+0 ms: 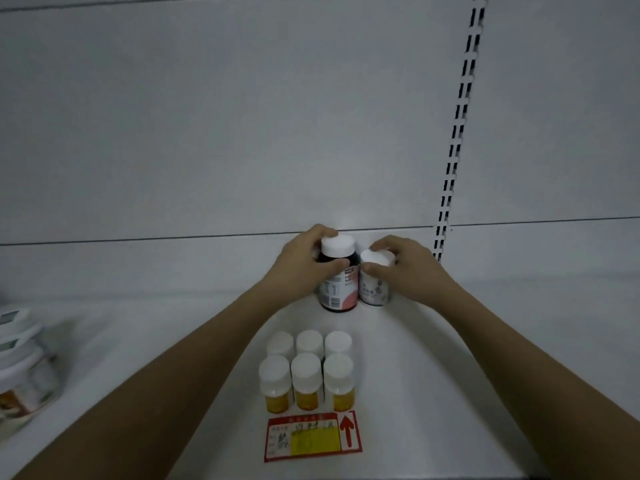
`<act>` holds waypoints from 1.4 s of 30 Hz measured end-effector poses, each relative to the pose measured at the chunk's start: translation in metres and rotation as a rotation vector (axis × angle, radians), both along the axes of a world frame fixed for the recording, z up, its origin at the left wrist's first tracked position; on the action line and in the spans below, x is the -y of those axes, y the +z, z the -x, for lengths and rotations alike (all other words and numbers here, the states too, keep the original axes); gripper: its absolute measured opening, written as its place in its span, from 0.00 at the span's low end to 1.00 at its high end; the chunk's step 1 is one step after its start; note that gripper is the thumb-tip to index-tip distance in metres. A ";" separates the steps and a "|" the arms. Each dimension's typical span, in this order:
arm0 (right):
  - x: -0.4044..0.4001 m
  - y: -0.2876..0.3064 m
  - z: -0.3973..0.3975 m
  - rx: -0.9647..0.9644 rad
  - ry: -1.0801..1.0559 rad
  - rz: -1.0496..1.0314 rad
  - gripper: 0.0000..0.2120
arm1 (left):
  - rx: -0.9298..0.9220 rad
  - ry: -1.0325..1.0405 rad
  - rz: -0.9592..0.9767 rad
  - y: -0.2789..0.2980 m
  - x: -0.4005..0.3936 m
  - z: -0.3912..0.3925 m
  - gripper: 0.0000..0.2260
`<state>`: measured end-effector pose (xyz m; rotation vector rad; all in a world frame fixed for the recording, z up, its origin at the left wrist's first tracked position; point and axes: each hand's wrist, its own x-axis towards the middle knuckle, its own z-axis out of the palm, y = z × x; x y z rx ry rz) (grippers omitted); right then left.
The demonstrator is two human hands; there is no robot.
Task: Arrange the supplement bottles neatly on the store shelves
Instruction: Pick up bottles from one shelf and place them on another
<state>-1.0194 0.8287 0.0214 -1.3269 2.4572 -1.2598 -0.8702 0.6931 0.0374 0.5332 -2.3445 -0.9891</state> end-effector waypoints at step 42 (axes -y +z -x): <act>0.108 0.176 -0.505 0.207 0.738 0.161 0.11 | -0.255 0.435 0.004 0.163 0.030 -0.589 0.10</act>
